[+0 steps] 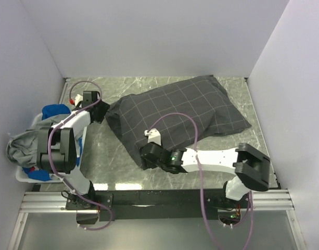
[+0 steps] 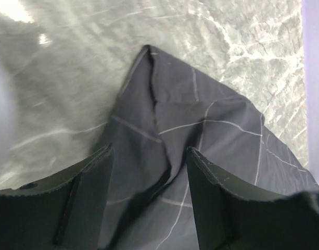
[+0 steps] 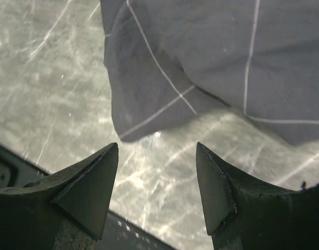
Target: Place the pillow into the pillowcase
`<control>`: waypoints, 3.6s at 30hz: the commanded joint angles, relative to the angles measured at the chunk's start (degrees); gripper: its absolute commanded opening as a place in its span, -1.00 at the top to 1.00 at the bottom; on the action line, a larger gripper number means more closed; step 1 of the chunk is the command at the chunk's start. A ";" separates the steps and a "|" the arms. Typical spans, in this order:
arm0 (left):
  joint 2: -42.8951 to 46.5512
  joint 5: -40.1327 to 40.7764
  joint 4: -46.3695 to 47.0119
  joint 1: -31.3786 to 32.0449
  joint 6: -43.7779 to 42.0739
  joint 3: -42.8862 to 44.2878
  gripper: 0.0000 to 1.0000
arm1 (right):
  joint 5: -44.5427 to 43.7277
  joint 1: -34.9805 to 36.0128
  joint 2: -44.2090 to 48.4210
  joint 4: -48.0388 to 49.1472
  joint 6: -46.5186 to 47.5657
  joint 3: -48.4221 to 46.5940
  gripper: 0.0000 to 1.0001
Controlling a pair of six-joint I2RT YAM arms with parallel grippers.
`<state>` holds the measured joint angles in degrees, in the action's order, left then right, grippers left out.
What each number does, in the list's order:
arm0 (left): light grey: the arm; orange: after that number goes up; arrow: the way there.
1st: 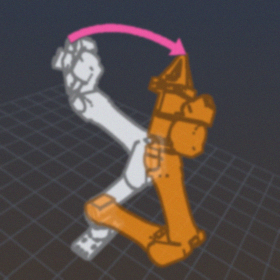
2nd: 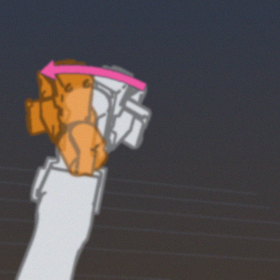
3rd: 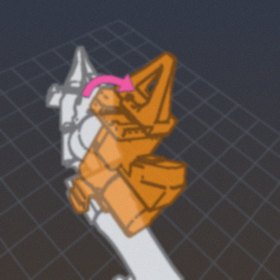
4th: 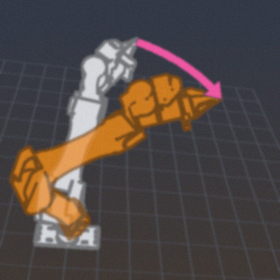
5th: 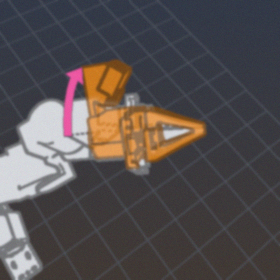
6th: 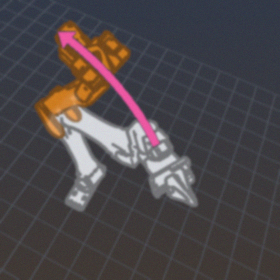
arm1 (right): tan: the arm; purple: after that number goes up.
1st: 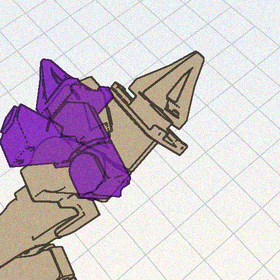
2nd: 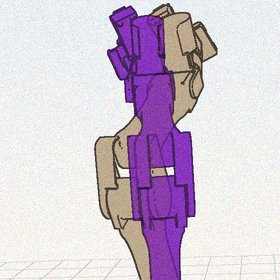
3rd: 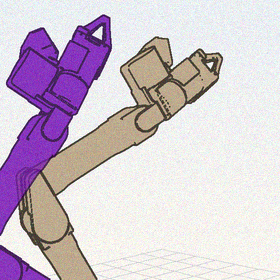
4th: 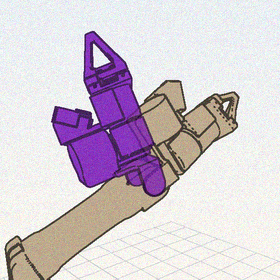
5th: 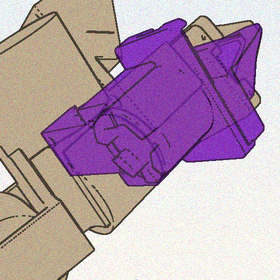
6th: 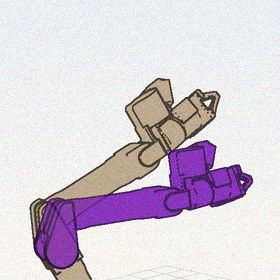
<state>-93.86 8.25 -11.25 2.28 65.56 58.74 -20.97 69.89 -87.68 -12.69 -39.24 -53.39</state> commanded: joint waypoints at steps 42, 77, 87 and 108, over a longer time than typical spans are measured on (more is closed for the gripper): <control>-8.70 -10.36 16.87 3.52 5.46 1.11 0.57 | -0.83 0.95 -9.70 5.13 -3.21 -3.74 -0.33; -3.43 -3.24 5.09 -5.27 -3.16 8.31 0.98 | 8.38 3.23 -7.15 2.67 -1.36 -8.39 1.00; -8.96 -3.33 0.44 -6.24 -7.11 16.41 0.98 | 8.06 3.33 -12.08 -4.09 1.89 -21.41 0.66; -11.07 -6.58 2.46 -6.33 -7.90 16.14 0.98 | -3.46 0.51 -25.70 -6.62 14.19 -22.17 0.82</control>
<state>-103.81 1.85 -9.72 -3.51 59.35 72.36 -21.58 71.29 -112.12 -14.72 -26.63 -71.20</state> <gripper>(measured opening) 0.015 0.290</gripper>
